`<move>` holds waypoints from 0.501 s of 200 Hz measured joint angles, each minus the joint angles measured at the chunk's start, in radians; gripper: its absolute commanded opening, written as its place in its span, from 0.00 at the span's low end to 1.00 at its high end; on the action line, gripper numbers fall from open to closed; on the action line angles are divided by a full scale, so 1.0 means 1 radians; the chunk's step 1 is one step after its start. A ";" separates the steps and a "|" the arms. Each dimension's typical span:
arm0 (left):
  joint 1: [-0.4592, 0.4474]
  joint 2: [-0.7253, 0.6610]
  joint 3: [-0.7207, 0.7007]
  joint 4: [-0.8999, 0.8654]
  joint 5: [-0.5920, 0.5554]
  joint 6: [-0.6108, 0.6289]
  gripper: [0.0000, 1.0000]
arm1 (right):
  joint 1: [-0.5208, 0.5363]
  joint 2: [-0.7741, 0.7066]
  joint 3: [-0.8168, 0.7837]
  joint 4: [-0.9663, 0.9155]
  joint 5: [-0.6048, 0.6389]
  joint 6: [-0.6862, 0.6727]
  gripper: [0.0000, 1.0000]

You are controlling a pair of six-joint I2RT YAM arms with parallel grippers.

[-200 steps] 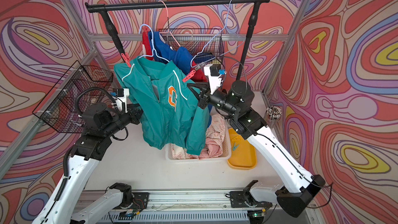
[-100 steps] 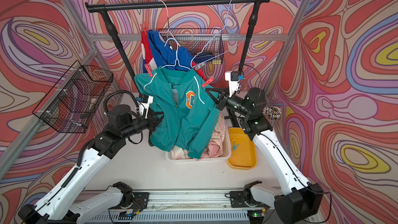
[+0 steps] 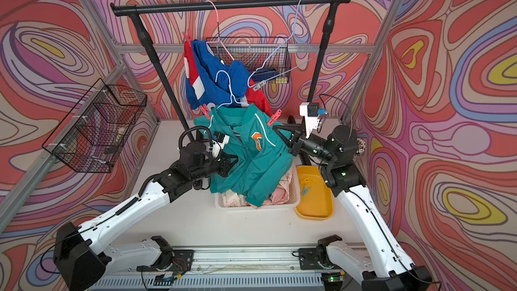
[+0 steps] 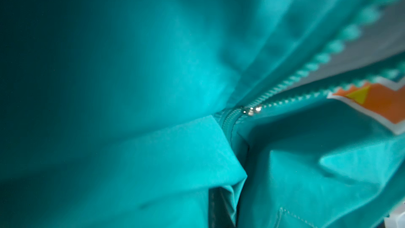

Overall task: Remove the clothespins securing jackets to the hanger
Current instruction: Adjust the jacket in the basket.

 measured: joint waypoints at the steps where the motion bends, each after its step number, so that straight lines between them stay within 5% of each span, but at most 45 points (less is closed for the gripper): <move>1: 0.000 0.000 -0.002 0.002 0.000 -0.001 0.00 | 0.000 -0.002 -0.003 0.000 0.000 0.000 0.00; 100: -0.023 0.193 -0.183 0.272 -0.028 -0.093 0.00 | 0.000 -0.019 -0.169 0.000 0.015 0.018 0.00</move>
